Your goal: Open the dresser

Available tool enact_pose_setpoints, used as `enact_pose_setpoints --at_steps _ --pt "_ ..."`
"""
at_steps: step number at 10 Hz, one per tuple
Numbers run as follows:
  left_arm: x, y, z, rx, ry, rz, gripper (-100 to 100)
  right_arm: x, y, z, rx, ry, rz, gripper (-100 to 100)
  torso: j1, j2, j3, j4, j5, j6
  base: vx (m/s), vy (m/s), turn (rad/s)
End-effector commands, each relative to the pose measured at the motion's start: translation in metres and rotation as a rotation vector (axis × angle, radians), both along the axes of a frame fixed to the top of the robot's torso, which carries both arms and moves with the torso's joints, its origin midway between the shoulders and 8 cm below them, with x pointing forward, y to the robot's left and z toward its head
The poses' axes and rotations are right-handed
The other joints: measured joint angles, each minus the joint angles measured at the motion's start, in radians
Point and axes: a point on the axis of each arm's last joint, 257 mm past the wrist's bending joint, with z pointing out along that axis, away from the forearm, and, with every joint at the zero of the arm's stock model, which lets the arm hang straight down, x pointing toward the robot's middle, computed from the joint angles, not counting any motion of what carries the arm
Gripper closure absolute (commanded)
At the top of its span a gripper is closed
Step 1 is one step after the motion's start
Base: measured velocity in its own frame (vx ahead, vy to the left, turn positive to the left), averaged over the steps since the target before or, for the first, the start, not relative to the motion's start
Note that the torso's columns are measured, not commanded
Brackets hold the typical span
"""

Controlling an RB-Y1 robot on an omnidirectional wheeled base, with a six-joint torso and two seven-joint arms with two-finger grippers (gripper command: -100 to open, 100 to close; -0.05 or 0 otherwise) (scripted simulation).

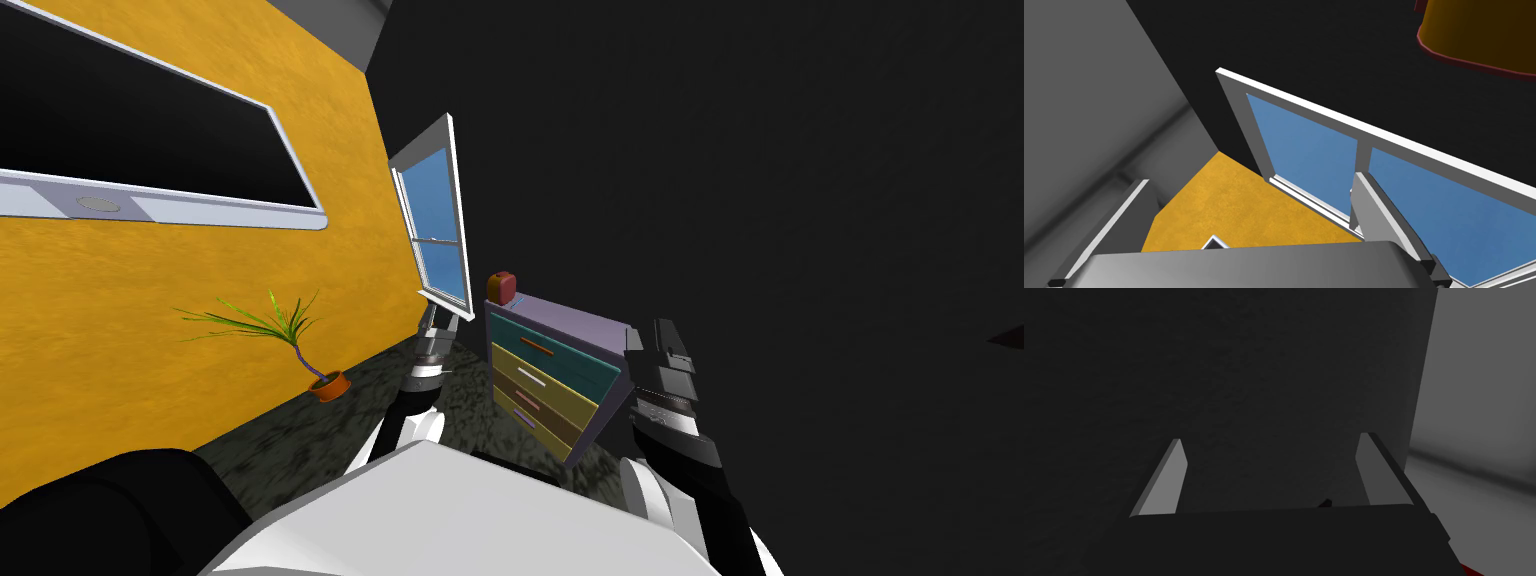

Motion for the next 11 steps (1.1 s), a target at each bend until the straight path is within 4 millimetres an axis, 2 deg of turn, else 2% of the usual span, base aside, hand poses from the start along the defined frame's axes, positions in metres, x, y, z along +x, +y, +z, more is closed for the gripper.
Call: enact_pose_setpoints --at_steps 1,9,10,11 --pt "0.0 0.0 0.0 0.0 0.0 0.0 0 0.0 0.0 0.0 0.0 0.0 0.0 0 0.0 0.04 -0.082 0.041 0.0 0.0 0.0 0.0 0.0" --pt "-0.0001 0.0 0.0002 0.0 0.0 0.0 0 -0.0001 0.0 0.0002 0.0 0.0 0.0 0 0.0 0.618 -1.234 0.617 0.0 0.0 0.0 0.0 0.0" --pt "-0.0001 0.0 0.0002 0.0 0.0 0.0 0 0.002 0.0052 -0.0033 -0.052 0.015 0.008 -100 0.0 0.691 -1.382 0.691 0.0 0.0 0.011 0.016 -0.007" --pt "0.0 0.0 -0.0001 0.0 0.0 0.0 0 0.0037 0.0086 -0.0065 -0.094 0.028 0.01 -100 0.001 0.725 -1.451 0.724 0.0 0.0 0.018 0.033 -0.015"
